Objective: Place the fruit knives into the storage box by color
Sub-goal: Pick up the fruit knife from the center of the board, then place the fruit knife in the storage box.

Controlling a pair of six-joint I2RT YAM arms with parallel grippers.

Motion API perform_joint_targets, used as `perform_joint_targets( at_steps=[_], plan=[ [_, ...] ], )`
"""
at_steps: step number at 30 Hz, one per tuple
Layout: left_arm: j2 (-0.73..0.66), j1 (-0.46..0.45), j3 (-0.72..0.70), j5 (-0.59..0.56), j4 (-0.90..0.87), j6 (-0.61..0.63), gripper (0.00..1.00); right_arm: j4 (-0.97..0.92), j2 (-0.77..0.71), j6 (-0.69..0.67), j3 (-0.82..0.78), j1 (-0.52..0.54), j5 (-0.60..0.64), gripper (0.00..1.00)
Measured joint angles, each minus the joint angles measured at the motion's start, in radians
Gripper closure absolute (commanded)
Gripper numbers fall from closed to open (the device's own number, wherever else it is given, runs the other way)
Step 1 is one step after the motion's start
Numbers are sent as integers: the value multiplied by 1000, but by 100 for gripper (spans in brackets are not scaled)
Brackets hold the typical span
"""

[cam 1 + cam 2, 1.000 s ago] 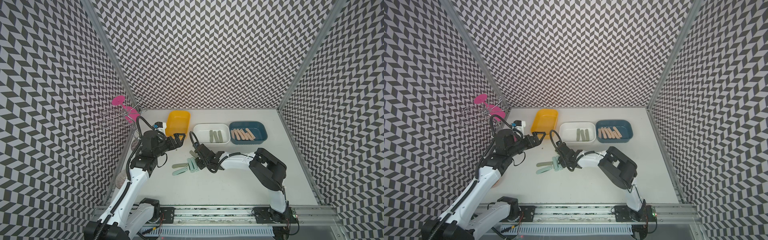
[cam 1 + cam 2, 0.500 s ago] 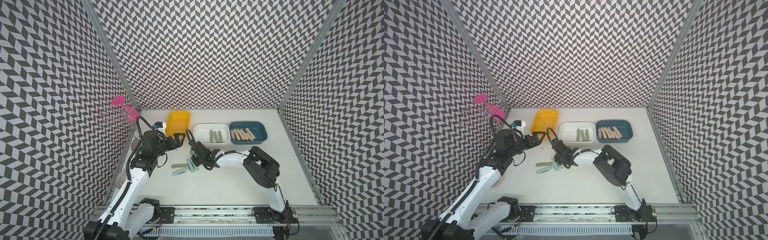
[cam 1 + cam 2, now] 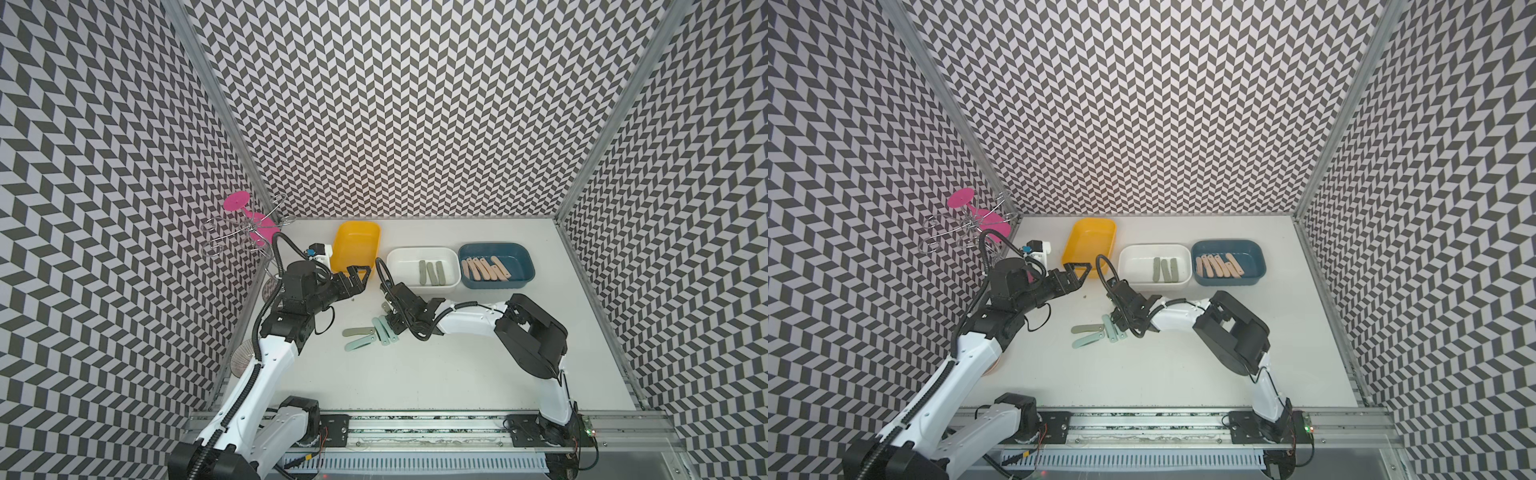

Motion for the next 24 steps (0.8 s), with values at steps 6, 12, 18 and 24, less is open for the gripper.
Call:
perform_joint_targets(
  at_steps=[6,12,18,24],
  plan=[
    [3,0,0,0,16,-5,0,-13,-103,5,-2,0,-14,82],
    [27,0,6,-2,25,-23,0,-31,-196,19,27,-1,-31,82],
    [58,0,39,-13,38,-49,0,-34,-237,50,87,-29,-28,82],
    [107,0,67,-18,58,-72,0,-23,-244,133,92,-146,-32,82]
  ],
)
